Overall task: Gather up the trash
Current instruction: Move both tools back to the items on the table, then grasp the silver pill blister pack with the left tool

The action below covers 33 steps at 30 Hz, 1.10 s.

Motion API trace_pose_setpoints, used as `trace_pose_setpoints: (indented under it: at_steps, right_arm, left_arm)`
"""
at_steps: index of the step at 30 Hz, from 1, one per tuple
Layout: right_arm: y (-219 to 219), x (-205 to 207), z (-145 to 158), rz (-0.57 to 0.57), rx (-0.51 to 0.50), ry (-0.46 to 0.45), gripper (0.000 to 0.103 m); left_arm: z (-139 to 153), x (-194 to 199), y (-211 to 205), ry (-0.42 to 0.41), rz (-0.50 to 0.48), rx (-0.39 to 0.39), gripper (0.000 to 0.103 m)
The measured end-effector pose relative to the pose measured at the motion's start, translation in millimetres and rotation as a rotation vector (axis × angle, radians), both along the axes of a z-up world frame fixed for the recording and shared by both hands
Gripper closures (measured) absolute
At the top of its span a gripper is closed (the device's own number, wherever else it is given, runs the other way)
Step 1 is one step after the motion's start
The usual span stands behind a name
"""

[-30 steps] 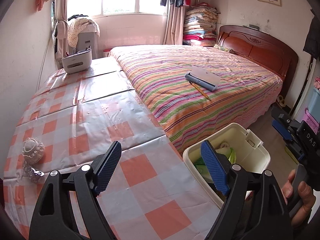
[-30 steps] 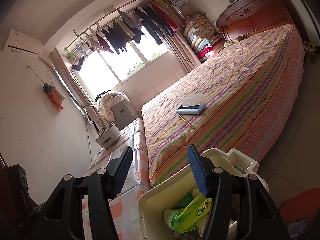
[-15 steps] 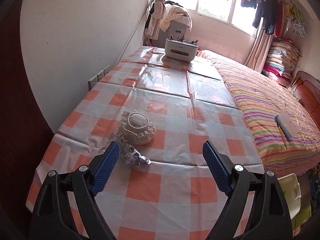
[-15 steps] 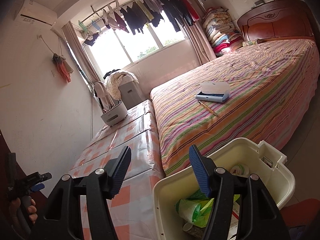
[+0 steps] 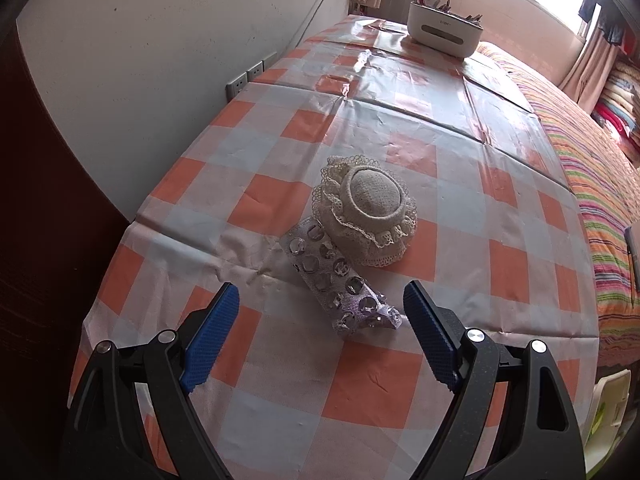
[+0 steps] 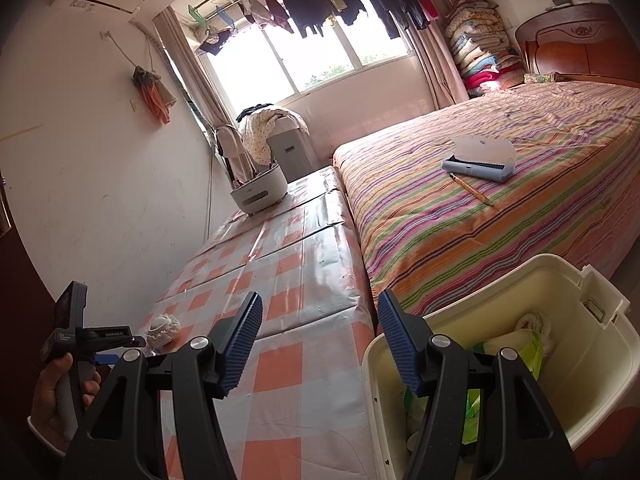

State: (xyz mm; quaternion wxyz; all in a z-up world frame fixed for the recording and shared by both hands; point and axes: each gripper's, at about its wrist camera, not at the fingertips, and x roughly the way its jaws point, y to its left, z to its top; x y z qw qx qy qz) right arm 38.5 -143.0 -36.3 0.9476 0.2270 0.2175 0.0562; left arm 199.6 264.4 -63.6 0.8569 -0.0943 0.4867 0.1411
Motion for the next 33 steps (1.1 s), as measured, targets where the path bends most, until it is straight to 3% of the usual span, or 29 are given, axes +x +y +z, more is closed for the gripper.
trace_pose_setpoints:
  at_steps: [2, 5, 11, 16, 20, 25, 30, 33]
  right_arm:
    - [3, 2, -1, 0.010, -0.001, 0.003, 0.045]
    - [6, 4, -2, 0.023, -0.004, 0.006, 0.044]
    - [15, 11, -2, 0.057, -0.010, 0.020, 0.045]
    - [29, 16, 0, 0.105, -0.034, 0.016, 0.045]
    - [39, 17, 0, 0.137, -0.048, 0.007, 0.044]
    - [47, 19, -1, 0.165, -0.058, 0.011, 0.045]
    - [55, 22, -3, 0.189, -0.060, 0.024, 0.045]
    - [61, 26, 0, 0.215, -0.057, 0.029, 0.045]
  left_arm:
    - [-6, 6, -3, 0.029, -0.002, 0.019, 0.023]
    - [-19, 16, 2, 0.092, 0.010, -0.009, 0.037]
    - [-22, 23, 11, 0.097, 0.029, -0.036, 0.040]
    - [-21, 22, 20, 0.092, 0.041, -0.091, 0.037]
    - [-19, 22, 25, 0.086, 0.058, -0.121, 0.023]
    - [-22, 26, 28, 0.102, 0.083, -0.136, 0.023]
    - [-34, 35, 21, 0.153, 0.061, -0.098, 0.025]
    - [-33, 35, 16, 0.146, 0.054, -0.029, 0.051]
